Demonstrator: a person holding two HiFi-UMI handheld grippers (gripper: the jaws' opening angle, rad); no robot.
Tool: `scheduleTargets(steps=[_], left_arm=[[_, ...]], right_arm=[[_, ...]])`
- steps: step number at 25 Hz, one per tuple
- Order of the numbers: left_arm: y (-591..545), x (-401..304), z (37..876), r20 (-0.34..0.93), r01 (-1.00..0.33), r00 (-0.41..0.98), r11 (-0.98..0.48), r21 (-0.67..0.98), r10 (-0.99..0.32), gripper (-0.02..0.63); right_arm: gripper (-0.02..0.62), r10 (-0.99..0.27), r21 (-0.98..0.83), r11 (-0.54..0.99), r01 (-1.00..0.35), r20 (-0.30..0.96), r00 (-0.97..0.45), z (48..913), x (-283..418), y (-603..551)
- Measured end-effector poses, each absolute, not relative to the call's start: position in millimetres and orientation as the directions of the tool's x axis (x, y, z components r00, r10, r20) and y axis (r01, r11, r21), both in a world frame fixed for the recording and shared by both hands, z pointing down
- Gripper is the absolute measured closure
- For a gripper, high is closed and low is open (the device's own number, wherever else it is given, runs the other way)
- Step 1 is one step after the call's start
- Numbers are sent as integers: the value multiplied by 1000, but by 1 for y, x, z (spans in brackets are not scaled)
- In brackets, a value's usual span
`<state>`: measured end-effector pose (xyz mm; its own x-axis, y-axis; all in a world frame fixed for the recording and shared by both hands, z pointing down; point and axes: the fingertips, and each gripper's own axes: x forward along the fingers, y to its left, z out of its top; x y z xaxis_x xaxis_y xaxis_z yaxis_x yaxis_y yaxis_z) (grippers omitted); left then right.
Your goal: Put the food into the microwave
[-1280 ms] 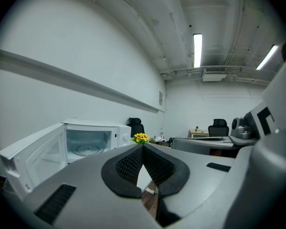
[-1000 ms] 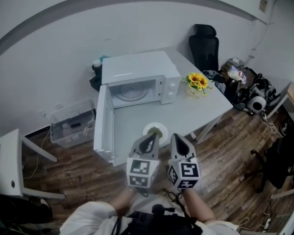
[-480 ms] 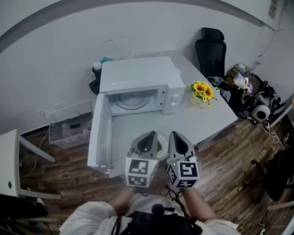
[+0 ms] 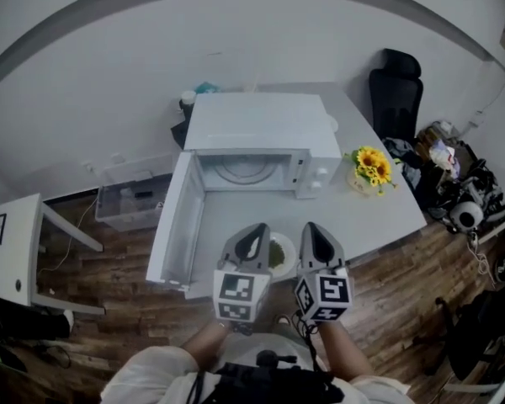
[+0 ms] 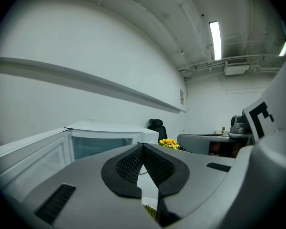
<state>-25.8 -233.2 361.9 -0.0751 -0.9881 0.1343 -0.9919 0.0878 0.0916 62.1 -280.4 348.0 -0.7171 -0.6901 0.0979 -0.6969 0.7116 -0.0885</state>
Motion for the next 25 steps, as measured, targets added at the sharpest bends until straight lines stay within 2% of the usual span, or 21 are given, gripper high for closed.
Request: scheduleTargets(steps=[9, 24, 25], left_arm=[[-239, -37, 366, 167, -955, -254, 274, 112, -953, 595], [-229, -40, 407, 248, -923, -307, 351, 155, -919, 592], [-228, -41, 411, 252, -921, -307, 353, 164, -918, 591]], right_arm=[[572, -558, -82, 818, -570, 125, -820, 347, 47, -303], [569, -488, -112, 850, -514, 201, -850, 390, 38, -308], [547, -482, -117, 851, -512, 214, -850, 396, 38, -307]])
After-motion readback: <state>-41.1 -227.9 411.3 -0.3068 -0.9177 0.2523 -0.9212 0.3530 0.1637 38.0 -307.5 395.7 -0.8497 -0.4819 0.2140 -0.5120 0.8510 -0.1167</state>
